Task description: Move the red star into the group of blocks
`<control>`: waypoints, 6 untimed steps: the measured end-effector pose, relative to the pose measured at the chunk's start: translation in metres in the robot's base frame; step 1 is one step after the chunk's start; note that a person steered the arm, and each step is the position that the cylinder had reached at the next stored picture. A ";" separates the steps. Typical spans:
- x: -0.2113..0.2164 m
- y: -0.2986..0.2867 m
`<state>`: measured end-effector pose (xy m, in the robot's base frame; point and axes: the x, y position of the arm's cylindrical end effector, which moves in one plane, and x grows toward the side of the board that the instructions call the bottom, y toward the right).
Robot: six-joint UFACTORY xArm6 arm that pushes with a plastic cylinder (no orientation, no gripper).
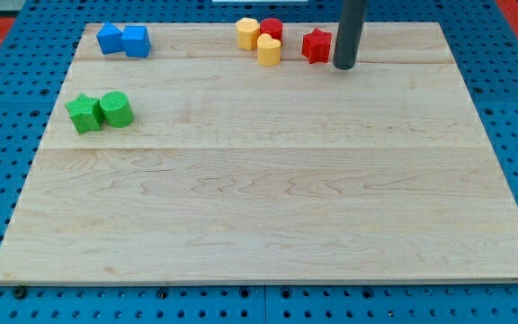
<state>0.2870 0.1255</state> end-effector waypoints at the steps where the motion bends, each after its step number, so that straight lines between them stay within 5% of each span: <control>1: -0.020 0.003; 2: -0.044 0.015; 4: -0.046 -0.116; 5: -0.041 -0.099; 6: 0.011 -0.061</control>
